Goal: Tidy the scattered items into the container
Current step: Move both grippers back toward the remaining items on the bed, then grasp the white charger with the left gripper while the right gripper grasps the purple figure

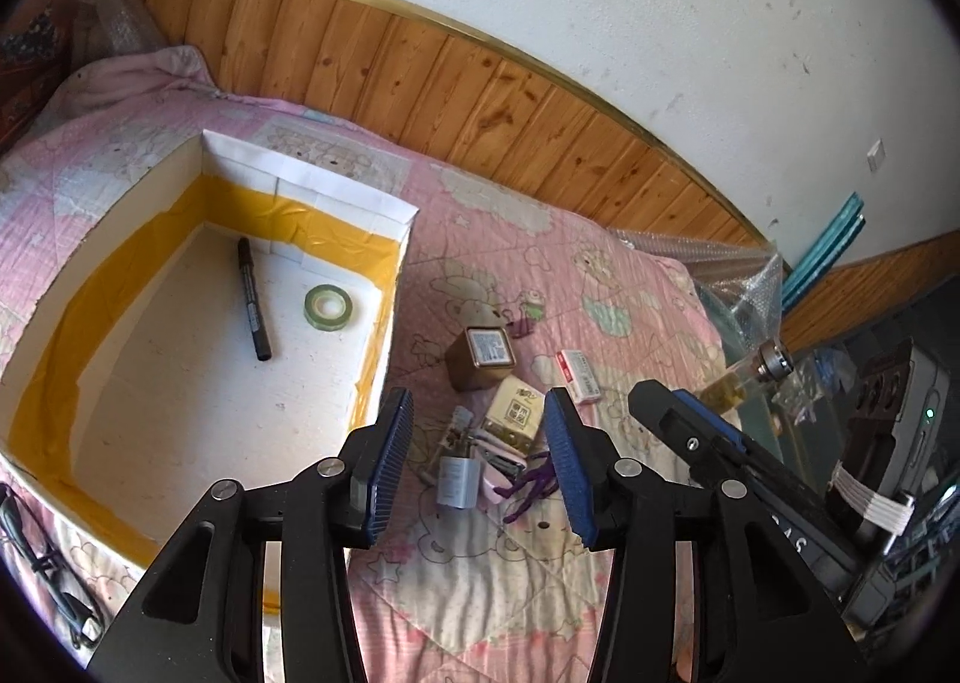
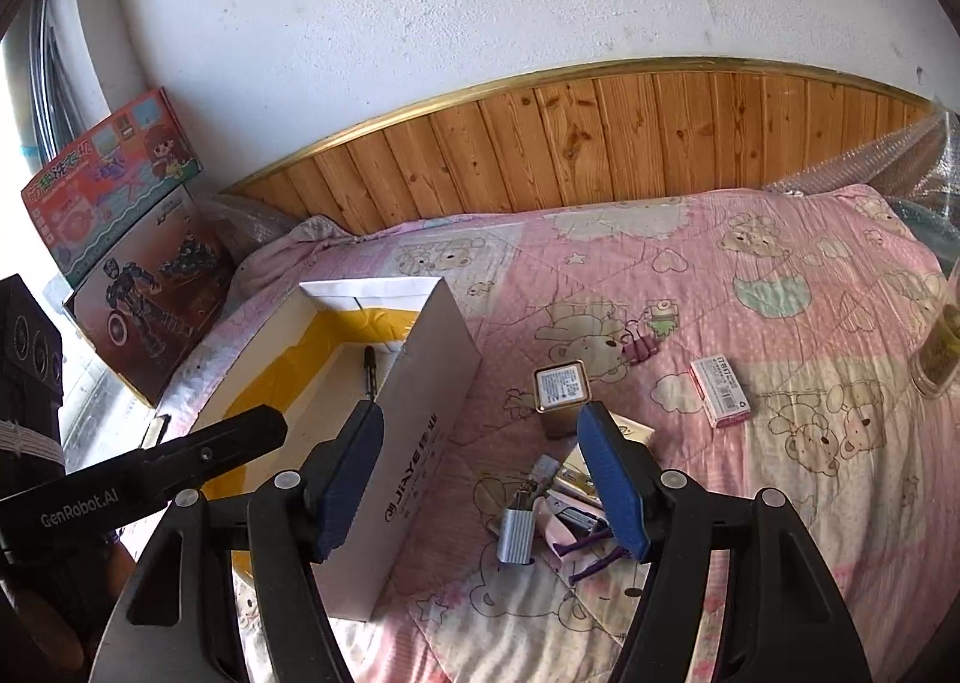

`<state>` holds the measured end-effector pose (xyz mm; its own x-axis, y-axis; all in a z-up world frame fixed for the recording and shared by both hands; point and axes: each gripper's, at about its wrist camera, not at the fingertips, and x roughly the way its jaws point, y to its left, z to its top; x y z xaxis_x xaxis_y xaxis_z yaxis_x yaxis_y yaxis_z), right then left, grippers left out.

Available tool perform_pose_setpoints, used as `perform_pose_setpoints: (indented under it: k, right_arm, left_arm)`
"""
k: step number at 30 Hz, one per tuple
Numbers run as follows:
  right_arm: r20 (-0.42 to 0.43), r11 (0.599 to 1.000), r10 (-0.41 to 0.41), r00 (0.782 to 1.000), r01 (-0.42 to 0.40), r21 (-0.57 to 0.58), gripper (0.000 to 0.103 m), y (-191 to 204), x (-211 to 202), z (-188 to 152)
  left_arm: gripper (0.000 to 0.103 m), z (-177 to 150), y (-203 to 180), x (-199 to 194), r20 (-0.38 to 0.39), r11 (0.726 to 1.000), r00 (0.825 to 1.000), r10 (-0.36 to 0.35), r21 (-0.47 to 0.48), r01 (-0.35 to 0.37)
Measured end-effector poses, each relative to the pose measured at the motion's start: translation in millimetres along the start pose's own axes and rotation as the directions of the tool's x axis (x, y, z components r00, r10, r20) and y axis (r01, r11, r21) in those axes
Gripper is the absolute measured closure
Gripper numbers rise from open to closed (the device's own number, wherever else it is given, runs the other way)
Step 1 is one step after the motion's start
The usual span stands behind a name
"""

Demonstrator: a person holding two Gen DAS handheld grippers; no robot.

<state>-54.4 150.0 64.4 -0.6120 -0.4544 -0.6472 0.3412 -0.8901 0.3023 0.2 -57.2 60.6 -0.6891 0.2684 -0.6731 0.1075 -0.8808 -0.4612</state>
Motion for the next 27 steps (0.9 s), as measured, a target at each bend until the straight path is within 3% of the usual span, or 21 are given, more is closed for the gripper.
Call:
perform_pose_setpoints:
  k: [7,13,19,22,27]
  right_arm:
    - [-0.011,0.983,-0.039,0.999,0.041,0.180,0.034,-53.0,1.0,3.8]
    - [-0.092,0.950,-0.023,0.996,0.050,0.307,0.034,-88.4,20.3,-6.3]
    - [-0.189,0.932,0.010,0.982,0.059,0.358,0.035,-111.1,45.7,-18.3]
    - [-0.243,0.896,0.018,0.970,0.092,0.433,0.037,-138.1,56.5,-33.4]
    - [-0.315,0.814,0.161,0.935,0.055,0.579,0.040,-165.5,77.2,-64.7]
  left_arm:
    - [0.055,-11.5,-24.5,32.3,-0.133,0.991,0.988,-0.072,0.102,0.086]
    - [0.055,-30.6,-43.5,80.5,-0.270,0.975,0.963,-0.005,0.214,0.065]
    - [0.055,-42.3,-24.5,119.2,-0.327,0.988,0.943,0.056,0.155,-0.004]
    - [0.055,-38.8,-10.6,128.3,-0.321,0.996,0.946,0.050,0.088,-0.023]
    - [0.055,-42.5,-13.7,140.9,-0.327,0.997,0.944,0.041,0.071,-0.019]
